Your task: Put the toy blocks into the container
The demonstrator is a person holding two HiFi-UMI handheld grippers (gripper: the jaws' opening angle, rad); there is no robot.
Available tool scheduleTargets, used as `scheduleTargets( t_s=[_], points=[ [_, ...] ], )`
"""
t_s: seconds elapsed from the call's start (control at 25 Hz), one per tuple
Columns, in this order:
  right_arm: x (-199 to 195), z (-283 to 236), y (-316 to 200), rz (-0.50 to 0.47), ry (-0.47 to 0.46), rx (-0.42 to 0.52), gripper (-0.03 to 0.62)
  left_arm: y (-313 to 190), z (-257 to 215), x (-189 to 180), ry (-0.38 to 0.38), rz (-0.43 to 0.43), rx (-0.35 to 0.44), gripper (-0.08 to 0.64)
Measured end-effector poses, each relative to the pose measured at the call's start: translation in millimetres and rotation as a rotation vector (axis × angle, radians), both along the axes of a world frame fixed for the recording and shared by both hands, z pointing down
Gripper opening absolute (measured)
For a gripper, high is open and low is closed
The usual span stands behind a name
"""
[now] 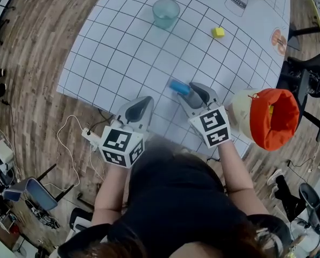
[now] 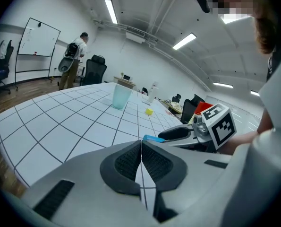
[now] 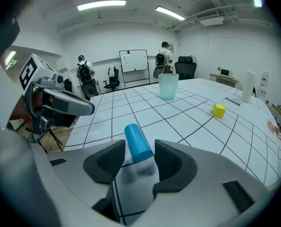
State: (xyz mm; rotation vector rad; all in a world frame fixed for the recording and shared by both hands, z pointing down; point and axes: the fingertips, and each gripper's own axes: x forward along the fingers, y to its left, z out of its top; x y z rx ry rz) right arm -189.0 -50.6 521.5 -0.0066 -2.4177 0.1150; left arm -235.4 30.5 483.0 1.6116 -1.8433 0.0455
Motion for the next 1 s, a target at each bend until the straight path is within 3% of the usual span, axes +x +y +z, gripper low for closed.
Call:
scheduleTargets(
  t_s=[0.48, 1.0],
  points=[
    [-2.2, 0.1, 5.5, -0.037, 0.032, 0.102, 0.169, 8.0, -3.8, -15.1, -0.025, 0.006, -0.002, 0.026],
    [50.1, -99.1, 22.2, 0.032, -0.144, 0.080, 0.161, -16.7, -50.2, 17.6, -0.089, 0.063, 0.060, 0.026]
  ],
)
